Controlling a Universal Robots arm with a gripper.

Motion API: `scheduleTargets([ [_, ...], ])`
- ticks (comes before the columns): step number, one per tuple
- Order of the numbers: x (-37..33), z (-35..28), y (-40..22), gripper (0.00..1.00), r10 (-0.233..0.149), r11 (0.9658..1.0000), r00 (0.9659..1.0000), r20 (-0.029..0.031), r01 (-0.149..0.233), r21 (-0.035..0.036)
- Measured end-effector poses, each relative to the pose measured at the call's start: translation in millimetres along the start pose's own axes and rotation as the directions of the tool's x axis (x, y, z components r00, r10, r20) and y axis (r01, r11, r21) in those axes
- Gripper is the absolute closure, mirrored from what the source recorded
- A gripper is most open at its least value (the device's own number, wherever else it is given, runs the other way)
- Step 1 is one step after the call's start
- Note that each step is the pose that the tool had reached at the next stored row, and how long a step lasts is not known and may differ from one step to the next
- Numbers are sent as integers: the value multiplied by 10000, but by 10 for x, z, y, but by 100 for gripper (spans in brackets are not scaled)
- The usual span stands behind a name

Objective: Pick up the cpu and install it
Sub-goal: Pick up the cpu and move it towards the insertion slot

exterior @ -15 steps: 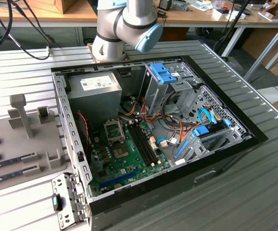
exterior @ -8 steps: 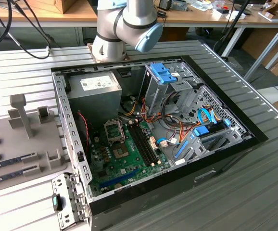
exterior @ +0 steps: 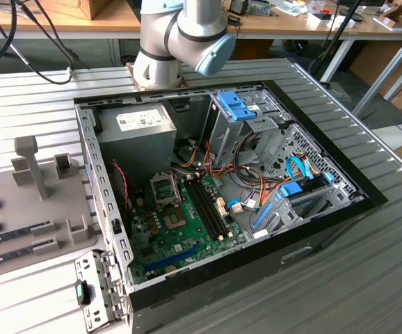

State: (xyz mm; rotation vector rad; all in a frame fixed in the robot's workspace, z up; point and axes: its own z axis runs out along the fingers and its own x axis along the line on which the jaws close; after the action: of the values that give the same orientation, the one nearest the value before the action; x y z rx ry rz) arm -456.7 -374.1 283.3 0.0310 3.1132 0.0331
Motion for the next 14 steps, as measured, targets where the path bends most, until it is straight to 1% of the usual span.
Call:
scheduleTargets([
  [14,-1,-29,1,53,1,10000,10000,-1,-1,-27],
])
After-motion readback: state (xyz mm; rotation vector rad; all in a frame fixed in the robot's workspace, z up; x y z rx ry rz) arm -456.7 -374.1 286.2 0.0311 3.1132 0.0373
